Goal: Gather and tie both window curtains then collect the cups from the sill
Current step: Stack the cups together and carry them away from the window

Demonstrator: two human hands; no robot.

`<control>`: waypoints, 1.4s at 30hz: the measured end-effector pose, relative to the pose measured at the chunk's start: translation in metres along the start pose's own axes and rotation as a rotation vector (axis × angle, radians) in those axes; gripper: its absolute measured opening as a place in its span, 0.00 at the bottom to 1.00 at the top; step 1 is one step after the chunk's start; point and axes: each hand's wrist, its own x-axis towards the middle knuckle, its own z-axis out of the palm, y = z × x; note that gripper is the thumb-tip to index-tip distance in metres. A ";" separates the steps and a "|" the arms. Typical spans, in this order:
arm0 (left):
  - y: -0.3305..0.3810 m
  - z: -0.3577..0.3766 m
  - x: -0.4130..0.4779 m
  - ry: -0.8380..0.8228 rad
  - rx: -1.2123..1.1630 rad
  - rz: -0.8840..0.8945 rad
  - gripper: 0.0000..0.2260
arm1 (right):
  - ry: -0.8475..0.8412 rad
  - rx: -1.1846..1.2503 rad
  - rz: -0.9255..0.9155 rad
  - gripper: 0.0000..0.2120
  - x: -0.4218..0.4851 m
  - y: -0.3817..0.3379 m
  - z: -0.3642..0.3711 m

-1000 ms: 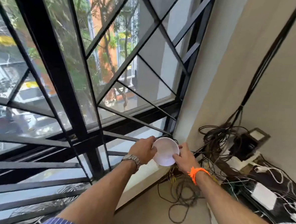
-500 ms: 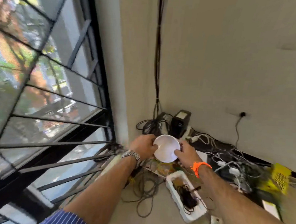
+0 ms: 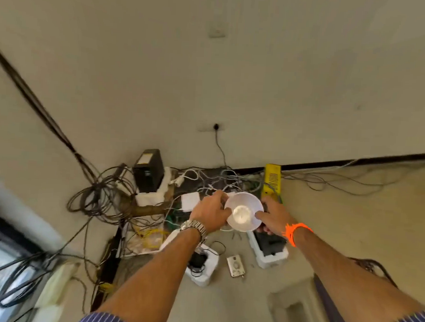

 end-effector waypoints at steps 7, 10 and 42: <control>0.107 0.117 0.022 -0.257 -0.068 0.134 0.12 | 0.125 0.109 0.171 0.10 -0.048 0.129 -0.088; 0.146 0.167 0.025 -0.324 -0.068 0.181 0.10 | 0.192 0.129 0.251 0.09 -0.067 0.181 -0.117; 0.121 0.490 0.022 -0.483 0.552 0.687 0.13 | 0.177 -0.030 0.693 0.14 -0.082 0.489 -0.031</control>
